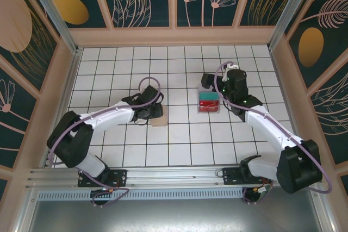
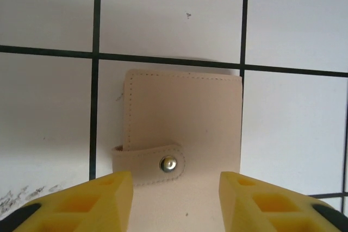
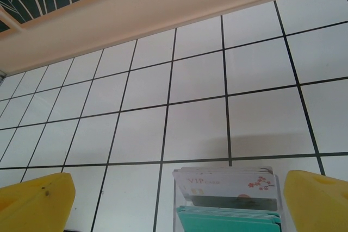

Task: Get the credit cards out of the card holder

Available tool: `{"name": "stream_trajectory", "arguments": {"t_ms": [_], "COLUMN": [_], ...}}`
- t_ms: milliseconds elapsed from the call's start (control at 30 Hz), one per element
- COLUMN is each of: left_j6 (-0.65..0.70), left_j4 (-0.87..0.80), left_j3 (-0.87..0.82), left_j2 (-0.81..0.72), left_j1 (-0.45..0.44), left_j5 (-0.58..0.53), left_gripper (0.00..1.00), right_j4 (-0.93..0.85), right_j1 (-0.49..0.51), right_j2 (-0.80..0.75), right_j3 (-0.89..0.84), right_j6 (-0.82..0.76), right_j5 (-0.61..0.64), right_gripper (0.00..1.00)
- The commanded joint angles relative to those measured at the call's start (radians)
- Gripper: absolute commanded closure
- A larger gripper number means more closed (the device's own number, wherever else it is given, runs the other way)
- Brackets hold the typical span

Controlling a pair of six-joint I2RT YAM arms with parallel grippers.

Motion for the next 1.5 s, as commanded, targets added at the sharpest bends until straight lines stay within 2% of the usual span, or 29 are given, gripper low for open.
{"name": "stream_trajectory", "arguments": {"t_ms": [0, 133, 533, 633, 833, 933, 1067, 1133, 1267, 1467], "left_j6": [0.032, 0.046, 0.066, 0.062, 0.068, 0.066, 0.051, 0.035, 0.002, -0.037], "left_j4": [-0.073, -0.091, -0.126, -0.153, -0.16, -0.158, -0.127, -0.101, -0.06, -0.084], "left_j3": [0.038, 0.095, 0.128, 0.13, 0.127, 0.127, 0.112, 0.098, 0.072, 0.061], "left_j2": [0.061, 0.11, 0.217, 0.237, 0.221, 0.202, 0.166, 0.145, 0.075, -0.026], "left_j1": [-0.011, -0.015, -0.041, -0.049, -0.049, -0.049, -0.05, -0.049, -0.049, -0.048], "left_j5": [-0.037, -0.049, -0.063, -0.09, -0.111, -0.12, -0.114, -0.105, -0.102, -0.173], "left_gripper": [0.55, 0.55, 0.52, 0.57, 0.89, 1.0, 1.0, 1.0, 1.0, 1.0], "right_j4": [-0.014, -0.023, -0.032, -0.028, -0.027, -0.035, -0.046, -0.036, -0.001, 0.016], "right_j1": [0.017, 0.022, 0.025, 0.025, 0.029, 0.044, 0.084, 0.105, 0.147, 0.232], "right_j2": [-0.038, -0.052, -0.059, -0.054, -0.026, -0.007, 0.032, 0.053, 0.111, 0.203], "right_j3": [-0.015, -0.022, -0.036, -0.035, -0.017, 0.0, 0.032, 0.044, 0.063, 0.102], "right_j6": [0.007, 0.01, 0.02, 0.02, 0.026, 0.04, 0.061, 0.075, 0.112, 0.128], "right_j5": [0.028, 0.037, 0.066, 0.063, 0.039, 0.038, 0.013, -0.039, -0.139, -0.158], "right_gripper": [0.01, 0.01, 0.01, 0.01, 0.01, 0.01, 0.01, 0.01, 0.09, 0.16]}}
